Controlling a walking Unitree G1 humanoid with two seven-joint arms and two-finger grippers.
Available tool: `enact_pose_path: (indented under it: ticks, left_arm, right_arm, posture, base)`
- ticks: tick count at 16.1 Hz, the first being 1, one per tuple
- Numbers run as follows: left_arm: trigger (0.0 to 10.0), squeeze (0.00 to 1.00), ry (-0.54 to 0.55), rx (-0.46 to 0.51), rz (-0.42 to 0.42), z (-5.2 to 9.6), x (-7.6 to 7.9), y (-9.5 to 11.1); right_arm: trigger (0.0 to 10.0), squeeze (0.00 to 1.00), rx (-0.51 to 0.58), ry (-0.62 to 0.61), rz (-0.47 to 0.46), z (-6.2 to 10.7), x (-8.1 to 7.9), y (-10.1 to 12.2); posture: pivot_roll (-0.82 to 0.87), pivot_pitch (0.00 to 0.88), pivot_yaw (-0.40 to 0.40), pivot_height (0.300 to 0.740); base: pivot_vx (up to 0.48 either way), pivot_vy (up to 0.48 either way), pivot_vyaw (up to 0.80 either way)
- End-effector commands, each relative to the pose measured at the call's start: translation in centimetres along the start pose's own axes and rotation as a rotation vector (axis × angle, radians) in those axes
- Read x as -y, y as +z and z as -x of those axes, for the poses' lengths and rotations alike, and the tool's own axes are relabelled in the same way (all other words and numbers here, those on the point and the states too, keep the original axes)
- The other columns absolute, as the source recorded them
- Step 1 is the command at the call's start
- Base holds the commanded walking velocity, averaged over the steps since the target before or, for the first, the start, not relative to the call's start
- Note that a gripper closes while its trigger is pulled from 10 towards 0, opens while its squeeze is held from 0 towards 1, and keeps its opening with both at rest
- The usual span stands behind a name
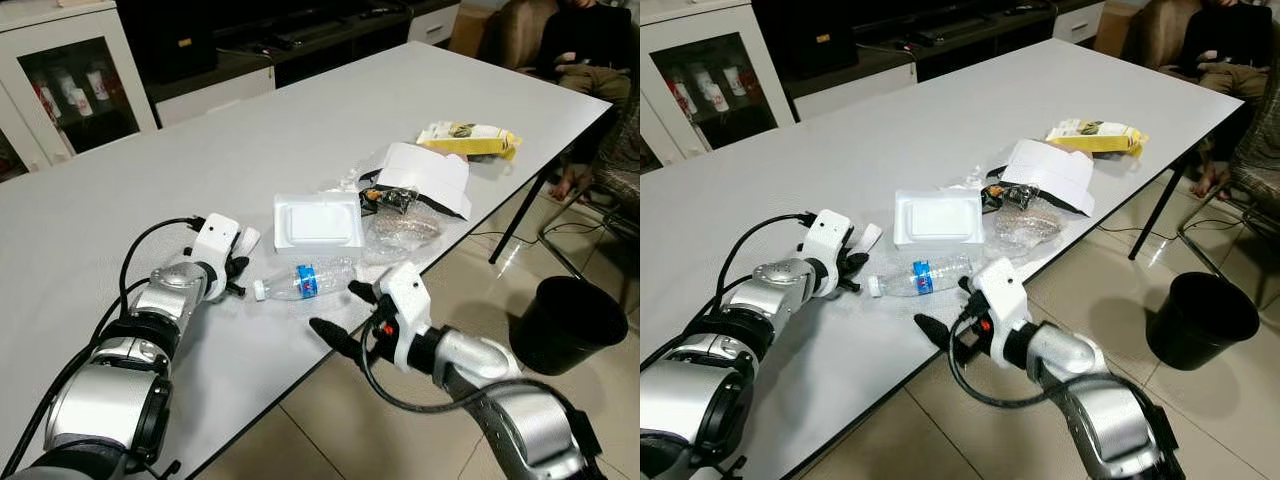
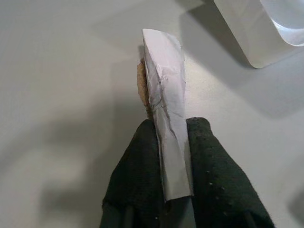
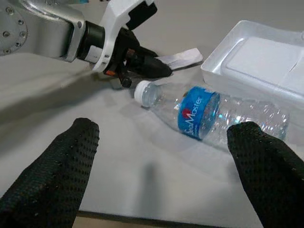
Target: Picking trash to rubbish bin
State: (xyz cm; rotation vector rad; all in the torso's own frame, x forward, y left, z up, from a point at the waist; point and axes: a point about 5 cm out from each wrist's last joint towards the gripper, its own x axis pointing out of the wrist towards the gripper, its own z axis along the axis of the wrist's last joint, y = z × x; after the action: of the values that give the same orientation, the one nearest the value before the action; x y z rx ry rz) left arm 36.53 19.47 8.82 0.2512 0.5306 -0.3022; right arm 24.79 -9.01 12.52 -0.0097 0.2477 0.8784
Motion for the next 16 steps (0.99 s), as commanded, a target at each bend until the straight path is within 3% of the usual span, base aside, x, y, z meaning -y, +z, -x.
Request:
enact_pose_path:
  ticks: [1, 9, 11, 12, 14, 15, 16]
  left_arm:
    - [0.0, 0.0, 0.007, -0.028, 0.012, 0.3, -0.6, -0.6]
    - [0.0, 0.0, -0.006, 0.034, 0.033, 1.3, -1.8, -0.6]
    - [0.0, 0.0, 0.024, 0.134, 0.039, 3.4, -3.9, 0.5]
    - [0.0, 0.0, 0.02, 0.174, 0.034, 5.0, -4.2, 1.2]
    - [0.0, 0.0, -0.018, 0.228, 0.011, 8.7, -3.7, 2.1]
    - [0.0, 0.0, -0.029, 0.23, 0.011, 9.5, -3.3, 2.1]
    - [0.0, 0.0, -0.055, 0.22, 0.001, 12.0, -2.2, 1.8]
  right_arm:
    - [10.0, 0.0, 0.002, 0.02, 0.013, -0.3, 0.0, 0.1]
    - [10.0, 0.0, -0.002, 0.02, 0.058, -0.8, 1.7, 0.4]
    - [10.0, 0.0, 0.022, -0.009, 0.086, -1.6, 3.4, 1.0]
    - [10.0, 1.0, 0.032, -0.004, 0.076, -2.0, 4.1, 1.2]
    - [10.0, 1.0, 0.041, 0.054, 0.089, -3.1, 5.4, 2.0]
    - [10.0, 1.0, 0.043, 0.064, 0.098, -3.5, 5.7, 2.3]
    - [10.0, 1.0, 0.043, 0.128, 0.125, -4.8, 6.5, 3.2]
  posture:
    - [-0.08, 0.0, 0.021, 0.74]
    - [-0.06, 0.0, 0.005, 0.74]
    - [-0.05, 0.0, -0.01, 0.74]
    - [-0.02, 0.0, -0.022, 0.74]
    - [0.02, 0.017, -0.045, 0.74]
    - [0.04, 0.028, -0.056, 0.74]
    - [0.09, 0.046, -0.079, 0.74]
  base:
    - [0.0, 0.0, 0.0]
    - [0.0, 0.0, 0.0]
    - [0.0, 0.0, 0.0]
    - [0.0, 0.0, 0.0]
    - [0.0, 0.0, 0.0]
    - [0.0, 0.0, 0.0]
    - [0.0, 0.0, 0.0]
